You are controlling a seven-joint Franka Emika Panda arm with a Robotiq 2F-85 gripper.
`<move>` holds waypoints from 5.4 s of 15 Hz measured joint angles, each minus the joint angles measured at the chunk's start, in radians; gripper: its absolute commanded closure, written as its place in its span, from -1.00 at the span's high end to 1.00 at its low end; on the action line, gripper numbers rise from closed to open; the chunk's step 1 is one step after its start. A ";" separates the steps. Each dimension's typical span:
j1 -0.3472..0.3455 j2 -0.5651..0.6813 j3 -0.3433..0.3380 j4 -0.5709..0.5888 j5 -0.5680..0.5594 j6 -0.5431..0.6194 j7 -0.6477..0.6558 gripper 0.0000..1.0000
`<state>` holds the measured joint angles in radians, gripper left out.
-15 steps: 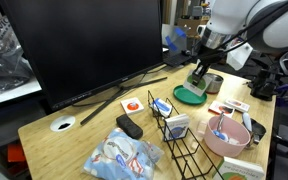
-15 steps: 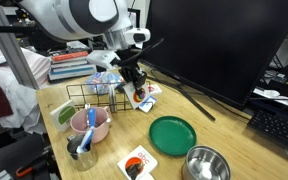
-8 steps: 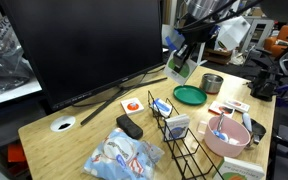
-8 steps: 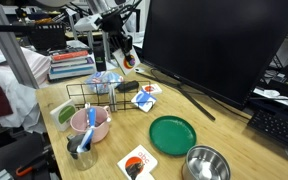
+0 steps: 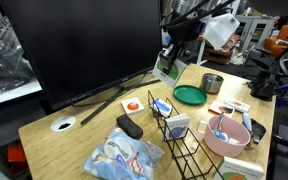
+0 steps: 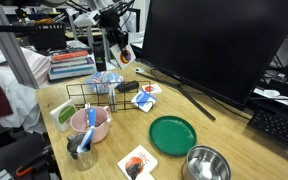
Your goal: Move the book from right to left.
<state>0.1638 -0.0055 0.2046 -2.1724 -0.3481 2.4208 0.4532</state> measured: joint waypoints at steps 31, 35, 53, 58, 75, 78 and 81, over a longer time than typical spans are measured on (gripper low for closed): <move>0.141 0.564 -0.099 0.558 0.172 -0.298 0.590 -0.93; 0.141 0.597 -0.099 0.564 0.209 -0.231 0.490 -0.93; 0.098 0.681 -0.121 0.557 0.366 -0.204 0.194 -0.93; 0.098 0.686 -0.121 0.558 0.371 -0.204 0.176 -0.68; 0.098 0.626 -0.121 0.556 0.373 -0.202 0.128 1.00; 0.100 0.587 -0.121 0.547 0.373 -0.200 0.113 1.00; 0.101 0.601 -0.122 0.546 0.373 -0.199 0.114 1.00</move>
<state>0.2651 0.5951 0.0829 -1.6263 0.0248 2.2219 0.5668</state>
